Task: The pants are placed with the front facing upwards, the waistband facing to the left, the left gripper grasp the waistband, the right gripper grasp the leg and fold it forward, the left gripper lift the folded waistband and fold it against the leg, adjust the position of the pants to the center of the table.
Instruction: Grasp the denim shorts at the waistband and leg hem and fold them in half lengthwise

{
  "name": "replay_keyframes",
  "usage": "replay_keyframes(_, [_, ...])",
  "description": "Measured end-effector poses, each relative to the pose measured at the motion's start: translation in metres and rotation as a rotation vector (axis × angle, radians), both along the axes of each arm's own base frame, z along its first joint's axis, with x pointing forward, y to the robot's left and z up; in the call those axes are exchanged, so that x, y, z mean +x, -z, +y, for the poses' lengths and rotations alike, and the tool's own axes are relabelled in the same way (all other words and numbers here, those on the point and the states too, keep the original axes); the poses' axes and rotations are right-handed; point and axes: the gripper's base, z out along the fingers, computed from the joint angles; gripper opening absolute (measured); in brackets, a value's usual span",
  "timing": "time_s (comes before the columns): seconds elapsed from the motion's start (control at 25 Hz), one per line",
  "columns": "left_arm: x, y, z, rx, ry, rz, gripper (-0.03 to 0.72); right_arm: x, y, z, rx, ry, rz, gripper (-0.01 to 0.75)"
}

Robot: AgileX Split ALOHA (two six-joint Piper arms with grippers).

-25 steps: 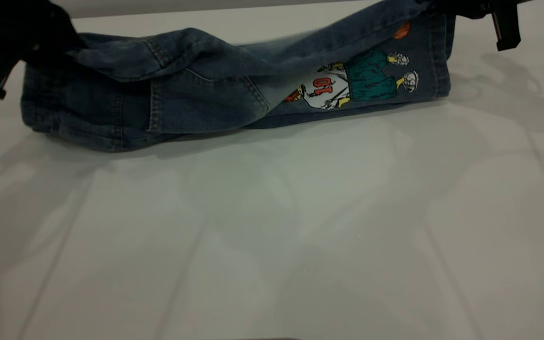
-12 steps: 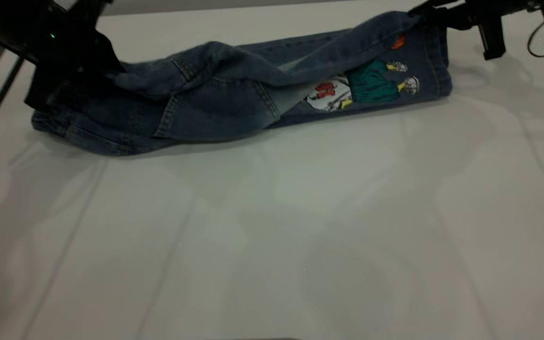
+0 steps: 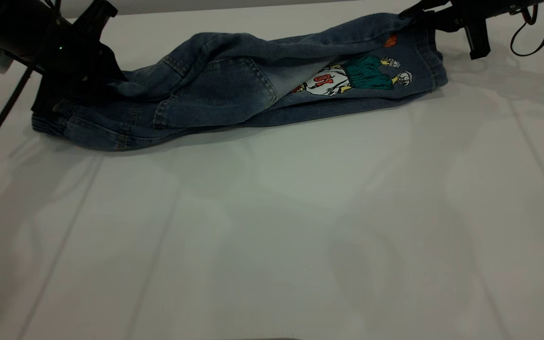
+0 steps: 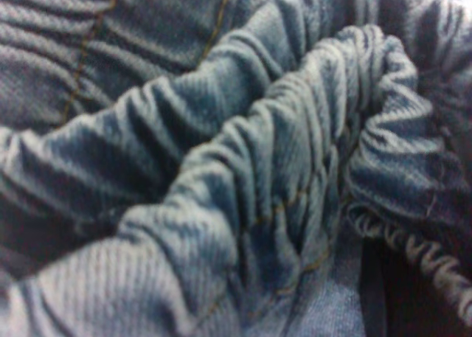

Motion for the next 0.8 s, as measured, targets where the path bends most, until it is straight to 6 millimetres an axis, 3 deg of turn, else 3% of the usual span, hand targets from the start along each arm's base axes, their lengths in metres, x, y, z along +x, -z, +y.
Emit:
replay_keyframes(0.16, [0.0,0.0,0.007,0.018,0.033,0.002,0.145,0.001,-0.001,0.0,-0.002,-0.001,-0.002,0.147])
replay_keyframes(0.48, [0.0,0.001,0.018,0.075,0.113,-0.008,0.417,0.003,-0.008,0.003,0.053,-0.012,-0.083,0.444])
replay_keyframes(0.8, [0.013,-0.013,0.019,0.127,0.277,-0.073,0.441,0.002,-0.014,0.007,0.088,-0.075,-0.129,0.484])
